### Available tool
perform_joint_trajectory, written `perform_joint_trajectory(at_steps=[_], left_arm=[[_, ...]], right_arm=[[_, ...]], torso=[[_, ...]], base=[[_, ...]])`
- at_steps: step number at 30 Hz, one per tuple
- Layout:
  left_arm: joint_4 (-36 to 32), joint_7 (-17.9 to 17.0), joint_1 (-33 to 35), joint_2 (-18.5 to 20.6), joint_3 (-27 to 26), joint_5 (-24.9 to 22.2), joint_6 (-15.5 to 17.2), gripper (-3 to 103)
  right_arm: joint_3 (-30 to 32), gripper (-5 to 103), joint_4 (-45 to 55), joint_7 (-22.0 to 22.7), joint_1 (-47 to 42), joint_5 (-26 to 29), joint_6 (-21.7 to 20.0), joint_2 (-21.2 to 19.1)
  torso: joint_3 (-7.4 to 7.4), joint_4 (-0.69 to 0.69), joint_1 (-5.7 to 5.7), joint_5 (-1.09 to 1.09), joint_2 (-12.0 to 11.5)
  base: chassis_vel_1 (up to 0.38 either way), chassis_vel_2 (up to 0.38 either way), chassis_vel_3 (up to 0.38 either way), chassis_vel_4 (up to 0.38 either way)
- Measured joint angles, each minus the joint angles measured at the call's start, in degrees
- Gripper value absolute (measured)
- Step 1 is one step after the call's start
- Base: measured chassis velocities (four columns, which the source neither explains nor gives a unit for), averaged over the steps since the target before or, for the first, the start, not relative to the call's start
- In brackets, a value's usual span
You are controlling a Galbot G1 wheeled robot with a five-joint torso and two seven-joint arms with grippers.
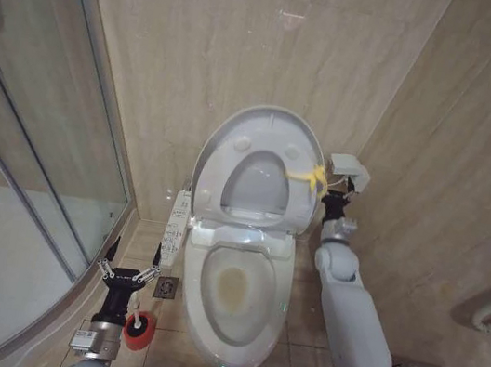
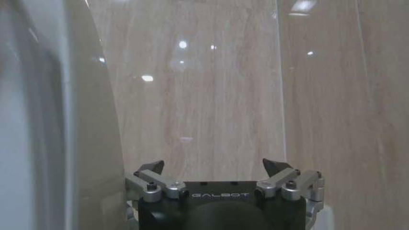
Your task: Open the toilet lid, clean the toilet bowl with a toilet brush, close the toilet lid, and flush.
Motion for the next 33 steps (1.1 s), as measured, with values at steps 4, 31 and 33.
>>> perform_joint_trajectory(at_steps=[4,31,33], left_arm=[[0.00,0.00,0.00,0.00,0.00,0.00,0.00,100],[0.00,0.00,0.00,0.00,0.00,0.00,0.00,100],[0.00,0.00,0.00,0.00,0.00,0.00,0.00,100]], right_arm=[[1.31,100,4.33,0.23,-5.49,0.43,-0.01,-0.66],[7.37,100,27.21,3.03,-34.60,-1.74,0.68,4.71],[8.20,100,27.52,3.21,-35.14,-1.79,0.16,5.22]], torso=[[0.00,0.00,0.00,0.00,0.00],[0.00,0.01,0.00,-0.01,0.00],[0.00,-0.01,0.00,-0.01,0.00]], base=[[0.000,0.000,0.000,0.000],[0.000,0.000,0.000,0.000],[0.000,0.000,0.000,0.000]])
